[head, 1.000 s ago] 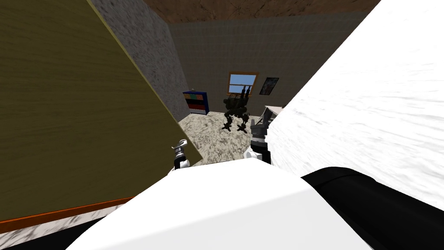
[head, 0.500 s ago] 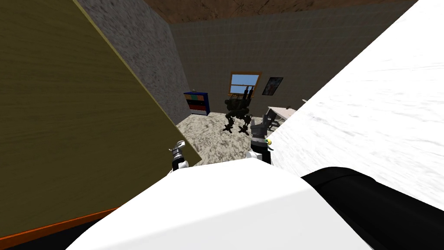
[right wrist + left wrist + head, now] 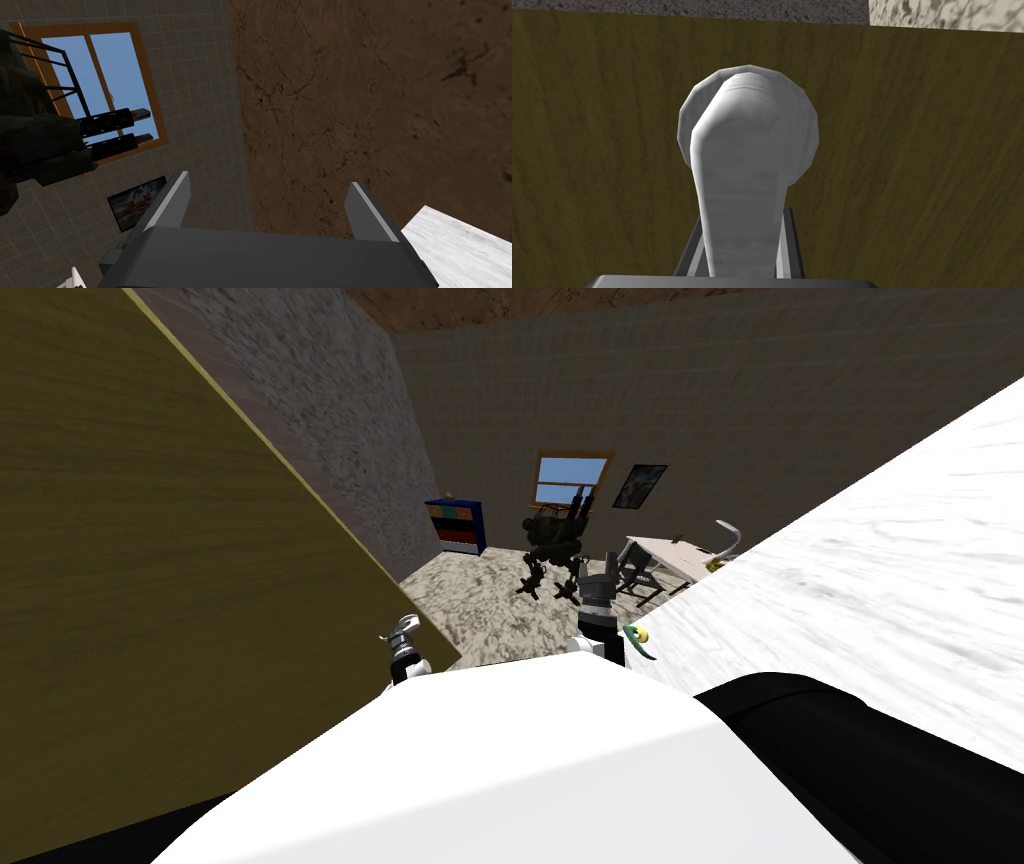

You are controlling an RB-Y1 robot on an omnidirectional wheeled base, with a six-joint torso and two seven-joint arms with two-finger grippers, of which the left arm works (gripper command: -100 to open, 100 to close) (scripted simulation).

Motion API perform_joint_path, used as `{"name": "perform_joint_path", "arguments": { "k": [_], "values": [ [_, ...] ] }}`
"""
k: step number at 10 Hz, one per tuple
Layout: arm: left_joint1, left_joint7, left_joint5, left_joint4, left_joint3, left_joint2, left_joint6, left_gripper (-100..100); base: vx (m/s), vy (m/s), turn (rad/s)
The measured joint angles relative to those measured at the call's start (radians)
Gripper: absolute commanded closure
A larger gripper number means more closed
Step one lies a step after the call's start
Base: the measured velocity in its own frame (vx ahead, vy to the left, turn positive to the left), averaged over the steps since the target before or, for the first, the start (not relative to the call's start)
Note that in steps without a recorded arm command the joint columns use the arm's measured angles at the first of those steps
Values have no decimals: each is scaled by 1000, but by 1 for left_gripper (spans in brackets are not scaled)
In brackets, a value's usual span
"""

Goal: Push the door open

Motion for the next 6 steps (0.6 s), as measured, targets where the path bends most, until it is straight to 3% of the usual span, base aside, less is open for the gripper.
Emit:
{"name": "perform_joint_path", "arguments": {
  "k": [3, 4, 6],
  "values": [
    [0, -4, 10, 6, 17, 8, -7, 100, 121, 9, 28],
    [-7, -5, 15, 33, 25, 14, -19, 100, 225, 48, 44],
    [0, -13, 27, 37, 46, 14, -17, 100, 209, 15, 43]
  ]
}}
